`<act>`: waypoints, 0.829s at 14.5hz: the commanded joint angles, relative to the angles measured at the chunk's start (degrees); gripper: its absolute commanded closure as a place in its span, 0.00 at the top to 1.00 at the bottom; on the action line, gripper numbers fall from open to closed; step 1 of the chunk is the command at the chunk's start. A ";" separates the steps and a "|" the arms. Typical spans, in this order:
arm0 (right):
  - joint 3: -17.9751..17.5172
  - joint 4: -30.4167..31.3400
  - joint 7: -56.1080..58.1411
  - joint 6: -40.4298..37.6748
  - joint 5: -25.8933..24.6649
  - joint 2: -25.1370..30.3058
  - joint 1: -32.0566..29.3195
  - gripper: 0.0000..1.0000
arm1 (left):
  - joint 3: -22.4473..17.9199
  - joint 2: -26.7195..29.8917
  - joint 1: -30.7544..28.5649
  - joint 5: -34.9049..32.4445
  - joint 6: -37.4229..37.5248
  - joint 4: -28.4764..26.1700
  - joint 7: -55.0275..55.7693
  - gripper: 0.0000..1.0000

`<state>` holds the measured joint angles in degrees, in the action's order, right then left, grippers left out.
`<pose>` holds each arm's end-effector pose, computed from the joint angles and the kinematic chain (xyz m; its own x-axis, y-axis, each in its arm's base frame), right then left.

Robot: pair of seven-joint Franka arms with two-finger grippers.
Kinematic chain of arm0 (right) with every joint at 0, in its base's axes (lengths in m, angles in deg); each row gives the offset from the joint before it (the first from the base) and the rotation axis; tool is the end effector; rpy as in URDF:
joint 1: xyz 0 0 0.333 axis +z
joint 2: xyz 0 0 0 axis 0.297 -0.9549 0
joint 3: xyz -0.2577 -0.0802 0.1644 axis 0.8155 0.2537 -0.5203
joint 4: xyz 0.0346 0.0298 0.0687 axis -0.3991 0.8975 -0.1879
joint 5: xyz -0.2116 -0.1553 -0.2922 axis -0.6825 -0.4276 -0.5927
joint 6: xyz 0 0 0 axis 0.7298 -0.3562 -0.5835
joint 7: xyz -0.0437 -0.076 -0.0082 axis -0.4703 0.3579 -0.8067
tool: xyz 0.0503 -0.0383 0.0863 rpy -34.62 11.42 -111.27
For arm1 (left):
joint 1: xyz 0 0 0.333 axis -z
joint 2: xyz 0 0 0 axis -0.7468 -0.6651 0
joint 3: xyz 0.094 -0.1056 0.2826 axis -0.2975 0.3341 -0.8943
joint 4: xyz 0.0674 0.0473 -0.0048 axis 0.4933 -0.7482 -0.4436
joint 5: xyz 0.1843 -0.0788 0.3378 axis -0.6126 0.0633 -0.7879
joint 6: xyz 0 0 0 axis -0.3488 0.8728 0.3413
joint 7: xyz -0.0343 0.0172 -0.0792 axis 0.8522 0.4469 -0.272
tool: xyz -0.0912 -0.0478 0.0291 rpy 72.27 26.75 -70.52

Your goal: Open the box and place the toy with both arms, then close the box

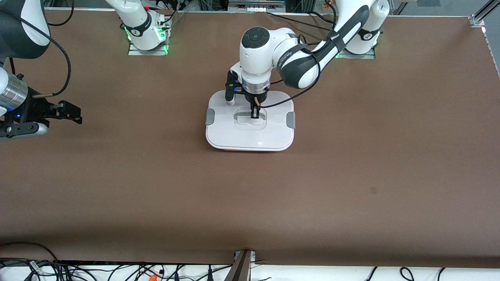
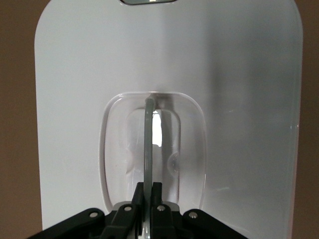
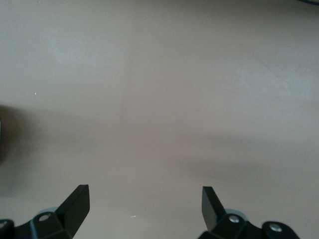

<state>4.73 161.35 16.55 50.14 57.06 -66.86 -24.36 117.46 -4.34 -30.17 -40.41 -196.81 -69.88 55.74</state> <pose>0.6062 0.0001 0.5383 0.9916 0.1291 -0.0115 0.1294 -0.9912 0.0281 0.4649 -0.4970 0.3483 -0.0069 -1.0000 -0.0040 -0.9902 0.0074 -0.1393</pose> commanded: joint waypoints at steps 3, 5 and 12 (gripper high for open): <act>0.07 2.94 -2.67 1.45 0.05 2.32 0.49 0.99 | -0.08 1.29 -0.12 -1.72 2.11 -2.04 0.52 0.00; 0.07 2.85 -2.59 1.45 0.05 2.32 0.49 0.99 | -0.08 1.12 0.06 -1.72 2.11 -2.04 0.69 0.00; 0.07 2.76 -2.59 1.19 0.05 2.23 0.49 0.99 | 0.09 1.29 0.41 -1.64 6.32 -2.12 0.43 0.00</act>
<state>4.71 162.14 14.86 50.72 57.05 -66.41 -24.10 117.83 -4.31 -30.06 -40.42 -194.83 -70.10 55.73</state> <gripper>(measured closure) 0.004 0.930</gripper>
